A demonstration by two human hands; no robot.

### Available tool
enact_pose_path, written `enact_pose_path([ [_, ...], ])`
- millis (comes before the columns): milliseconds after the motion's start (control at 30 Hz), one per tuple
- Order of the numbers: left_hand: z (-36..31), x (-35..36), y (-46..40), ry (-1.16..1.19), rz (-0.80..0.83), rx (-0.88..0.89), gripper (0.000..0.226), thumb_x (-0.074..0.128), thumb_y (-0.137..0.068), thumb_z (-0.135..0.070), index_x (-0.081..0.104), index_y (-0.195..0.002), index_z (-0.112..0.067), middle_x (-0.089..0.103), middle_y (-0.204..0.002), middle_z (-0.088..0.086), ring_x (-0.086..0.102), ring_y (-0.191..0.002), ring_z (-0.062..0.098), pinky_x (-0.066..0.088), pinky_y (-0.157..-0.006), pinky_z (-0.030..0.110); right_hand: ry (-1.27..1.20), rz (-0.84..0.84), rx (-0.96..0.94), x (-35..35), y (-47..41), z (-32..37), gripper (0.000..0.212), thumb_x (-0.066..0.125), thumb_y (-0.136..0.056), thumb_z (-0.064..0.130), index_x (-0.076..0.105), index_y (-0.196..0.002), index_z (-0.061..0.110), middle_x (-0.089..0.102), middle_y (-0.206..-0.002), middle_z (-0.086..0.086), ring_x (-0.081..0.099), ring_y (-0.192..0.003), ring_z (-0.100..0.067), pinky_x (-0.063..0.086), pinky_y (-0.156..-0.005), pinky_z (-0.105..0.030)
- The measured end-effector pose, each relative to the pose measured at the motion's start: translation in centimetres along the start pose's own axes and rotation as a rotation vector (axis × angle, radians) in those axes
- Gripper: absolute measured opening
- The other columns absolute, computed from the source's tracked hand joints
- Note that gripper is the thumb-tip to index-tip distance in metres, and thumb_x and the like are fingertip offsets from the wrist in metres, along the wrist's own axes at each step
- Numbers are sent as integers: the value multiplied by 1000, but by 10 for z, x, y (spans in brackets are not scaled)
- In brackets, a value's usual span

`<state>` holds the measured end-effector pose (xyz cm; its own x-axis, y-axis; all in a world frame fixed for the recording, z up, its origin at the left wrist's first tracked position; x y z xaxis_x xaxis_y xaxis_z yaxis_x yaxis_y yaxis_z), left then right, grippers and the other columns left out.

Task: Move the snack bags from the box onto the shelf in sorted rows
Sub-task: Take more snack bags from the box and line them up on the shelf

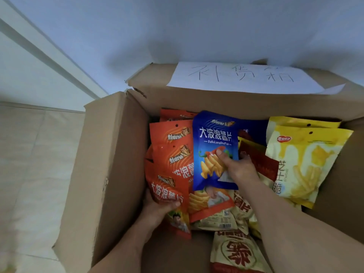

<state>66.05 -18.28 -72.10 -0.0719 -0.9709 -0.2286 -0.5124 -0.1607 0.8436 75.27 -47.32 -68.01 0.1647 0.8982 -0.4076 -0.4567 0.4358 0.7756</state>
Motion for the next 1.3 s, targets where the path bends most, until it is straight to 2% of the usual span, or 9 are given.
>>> enact_pose_path([
  [167,-6,0,-2,-53,42,86,94,98,-52,-16,43,-125,-34,64,-117,-9,63,-109,14,48,-82,22,-113,94,-52,0,2,-5,40,83,-78,39,65,-110,23,74,-99,0,71,-91,-23,56,-89,-42],
  [400,-6,5,17,-103,121,65,53,86,-74,-4,62,-119,-18,73,-104,-3,69,-88,6,51,-66,13,-251,182,-28,-15,32,-16,23,78,-87,19,61,-102,14,59,-67,3,50,-54,-10,44,-54,-26],
  [500,-15,3,27,-138,159,67,41,82,-77,0,68,-113,-14,75,-98,-1,69,-84,7,51,-66,13,-305,145,-43,-36,48,-18,23,75,-88,13,60,-106,12,59,-68,1,48,-55,-11,46,-56,-29],
  [633,-32,11,58,-190,252,74,30,91,-69,-13,73,-92,-22,77,-81,-10,71,-92,17,53,-88,33,-300,85,-70,-68,77,-19,11,68,-94,15,67,-103,8,57,-70,-2,48,-63,-15,44,-61,-31],
  [733,-48,15,84,-232,330,131,66,100,-39,-44,77,-97,-21,79,-94,-5,72,-95,17,54,-94,36,-333,23,-105,-91,99,-17,10,58,-100,16,66,-98,11,59,-76,-3,51,-67,-16,45,-58,-25],
  [833,-61,20,112,-285,377,182,41,94,-64,-23,77,-101,-22,79,-101,-2,71,-103,21,52,-97,37,-281,-31,-173,-112,122,-20,11,53,-100,18,62,-105,19,64,-87,1,57,-79,-17,46,-68,-29],
  [1100,-59,25,147,-294,315,325,26,77,-80,5,72,-91,-18,75,-74,-11,67,-73,6,50,-60,7,-319,-157,-111,-126,143,-84,26,62,-90,17,55,-114,24,69,-108,-1,66,-99,-24,56,-92,-53],
  [1200,-54,31,138,-269,301,328,28,81,-78,-2,73,-99,-19,77,-89,-8,69,-84,9,55,-76,18,-298,-210,-121,-125,131,-100,25,62,-93,19,56,-118,23,66,-107,1,65,-101,-25,55,-93,-51],
  [1300,-57,35,124,-256,331,321,35,84,-76,-9,72,-105,-24,78,-99,-7,71,-94,10,53,-79,21,-341,-212,-127,-125,113,-100,53,60,-95,18,44,-144,27,62,-114,1,63,-104,-24,57,-84,-43],
])
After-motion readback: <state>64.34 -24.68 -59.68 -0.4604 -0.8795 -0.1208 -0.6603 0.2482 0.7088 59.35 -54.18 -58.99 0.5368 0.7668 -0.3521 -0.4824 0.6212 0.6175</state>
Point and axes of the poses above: each hand's wrist, its own y-axis away from the middle knuckle, its own x-axis out of the palm, z = x × y, the point moved 7 cm from there along -y, towards the middle knuckle
